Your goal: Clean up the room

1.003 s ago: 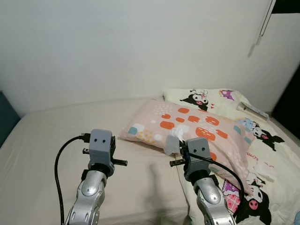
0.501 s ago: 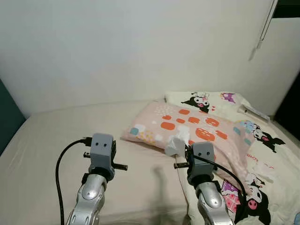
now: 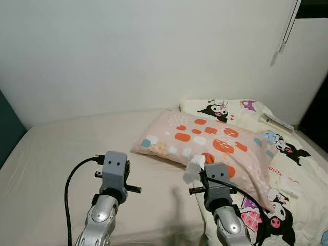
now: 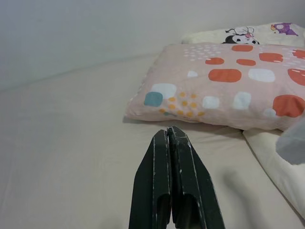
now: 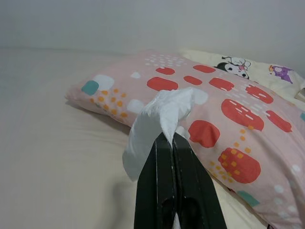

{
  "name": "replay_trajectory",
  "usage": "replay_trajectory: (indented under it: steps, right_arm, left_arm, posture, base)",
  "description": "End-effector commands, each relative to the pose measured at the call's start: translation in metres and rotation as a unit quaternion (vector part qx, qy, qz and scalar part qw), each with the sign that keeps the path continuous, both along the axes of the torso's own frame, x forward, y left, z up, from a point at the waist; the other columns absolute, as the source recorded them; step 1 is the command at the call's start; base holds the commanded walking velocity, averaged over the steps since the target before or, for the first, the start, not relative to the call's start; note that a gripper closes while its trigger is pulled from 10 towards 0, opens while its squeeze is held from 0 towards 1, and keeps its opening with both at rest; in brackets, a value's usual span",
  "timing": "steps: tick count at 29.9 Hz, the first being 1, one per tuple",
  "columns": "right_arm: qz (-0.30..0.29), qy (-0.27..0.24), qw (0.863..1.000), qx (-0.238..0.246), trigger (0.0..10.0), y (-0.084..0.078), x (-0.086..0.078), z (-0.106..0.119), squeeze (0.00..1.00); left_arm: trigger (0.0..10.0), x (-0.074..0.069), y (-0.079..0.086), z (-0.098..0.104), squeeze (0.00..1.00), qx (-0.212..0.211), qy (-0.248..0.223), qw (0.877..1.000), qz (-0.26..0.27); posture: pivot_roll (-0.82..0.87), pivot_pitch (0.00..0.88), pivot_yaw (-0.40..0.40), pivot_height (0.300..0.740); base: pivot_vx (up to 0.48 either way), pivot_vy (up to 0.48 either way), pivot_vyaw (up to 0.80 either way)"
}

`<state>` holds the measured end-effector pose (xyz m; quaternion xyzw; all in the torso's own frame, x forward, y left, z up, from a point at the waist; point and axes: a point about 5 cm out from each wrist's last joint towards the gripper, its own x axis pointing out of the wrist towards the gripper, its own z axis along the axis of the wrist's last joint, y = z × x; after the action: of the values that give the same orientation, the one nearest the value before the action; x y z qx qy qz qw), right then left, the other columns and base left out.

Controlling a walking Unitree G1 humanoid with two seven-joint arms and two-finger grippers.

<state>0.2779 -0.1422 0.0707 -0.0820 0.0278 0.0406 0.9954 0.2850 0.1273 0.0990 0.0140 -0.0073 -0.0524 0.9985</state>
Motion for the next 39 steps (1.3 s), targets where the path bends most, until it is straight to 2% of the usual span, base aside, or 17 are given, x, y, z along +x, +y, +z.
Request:
replay_trajectory:
  steps: [1,8,39]
  right_arm:
    - [0.009,0.011,1.0,-0.003,10.0,0.0036,-0.0021,-0.0061,0.0]
    - [0.017,0.017,1.0,0.001,10.0,0.0053,-0.0021,-0.0082,0.0]
    - [0.02,0.009,1.0,0.0,10.0,0.0059,0.002,-0.0048,0.0]
  left_arm:
    - [10.0,-0.0011,0.0036,-0.0074,0.0,0.01,0.01,1.0,0.005]
    - [10.0,-0.0009,0.0017,-0.0082,0.0,0.008,0.01,1.0,0.003]
    - [10.0,-0.0014,0.0024,-0.0094,0.0,0.011,0.006,1.0,0.005]
  posture:
    - [0.0,0.059,0.007,0.74]
    - [0.0,0.055,0.003,0.74]
    - [0.0,0.031,-0.006,0.74]
  base:
    - [0.0,0.0,0.0]
    - [0.0,0.0,0.0]
    - [0.0,0.0,-0.8]
